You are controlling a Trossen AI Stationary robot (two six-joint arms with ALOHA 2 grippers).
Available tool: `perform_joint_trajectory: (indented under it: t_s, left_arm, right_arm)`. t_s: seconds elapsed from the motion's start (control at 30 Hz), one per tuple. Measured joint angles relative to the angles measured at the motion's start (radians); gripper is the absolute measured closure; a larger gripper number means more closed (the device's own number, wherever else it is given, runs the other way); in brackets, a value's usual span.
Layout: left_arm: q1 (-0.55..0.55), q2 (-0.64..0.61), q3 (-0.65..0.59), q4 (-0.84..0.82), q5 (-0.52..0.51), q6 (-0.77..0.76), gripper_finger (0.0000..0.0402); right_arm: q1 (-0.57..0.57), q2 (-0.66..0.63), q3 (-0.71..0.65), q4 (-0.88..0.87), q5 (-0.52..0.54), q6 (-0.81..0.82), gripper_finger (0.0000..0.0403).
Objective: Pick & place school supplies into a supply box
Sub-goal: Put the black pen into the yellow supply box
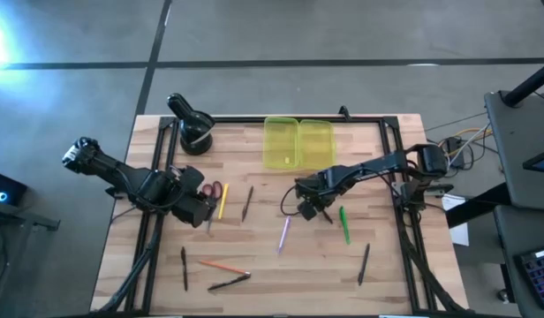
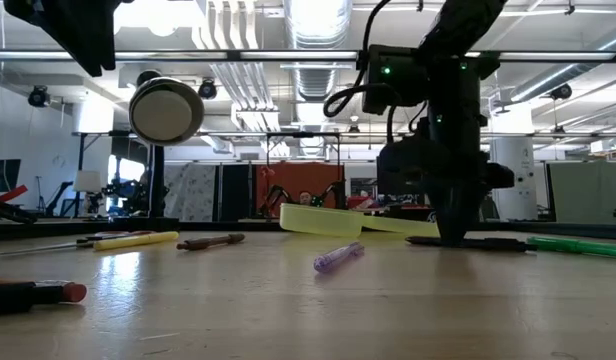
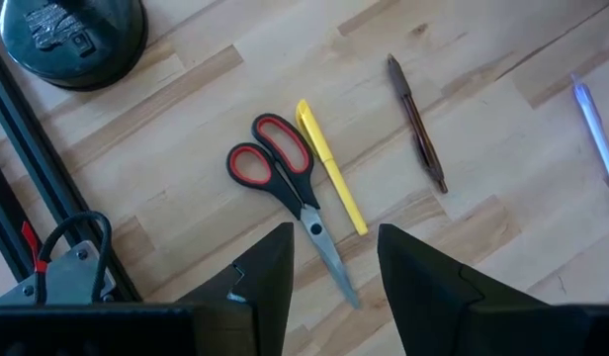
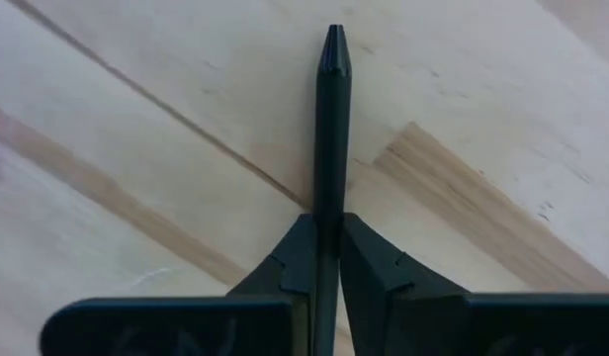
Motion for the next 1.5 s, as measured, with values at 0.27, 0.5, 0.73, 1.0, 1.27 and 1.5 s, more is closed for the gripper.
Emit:
perform_joint_trajectory:
  t_s: [0.27, 0.5, 0.73, 1.0, 1.27, 1.5]
  left_arm:
    - [0.000, 0.000, 0.000, 0.000, 0.000, 0.000, 0.0268]
    - [0.000, 0.000, 0.000, 0.001, 0.000, 0.000, 0.0268]
    - [0.000, 0.000, 0.000, 0.002, -0.009, -0.002, 0.0268]
    - [0.002, 0.000, 0.000, 0.008, -0.016, -0.003, 0.0268]
    - [0.005, 0.000, 0.000, 0.014, -0.026, -0.010, 0.0268]
    - [0.018, 0.000, 0.000, 0.019, -0.039, -0.001, 0.0268]
  right_arm:
    - [-0.028, -0.048, 0.070, 0.103, -0.086, -0.045, 0.0382]
    - [-0.099, -0.139, 0.103, 0.285, -0.118, -0.037, 0.0382]
    - [-0.242, -0.207, 0.097, 0.546, -0.128, -0.011, 0.0382]
    - [-0.406, -0.202, 0.144, 0.627, -0.131, 0.029, 0.0382]
    - [-0.455, -0.149, 0.301, 0.380, 0.058, 0.050, 0.0382]
    - [-0.453, -0.066, 0.458, 0.101, 0.194, 0.033, 0.0383]
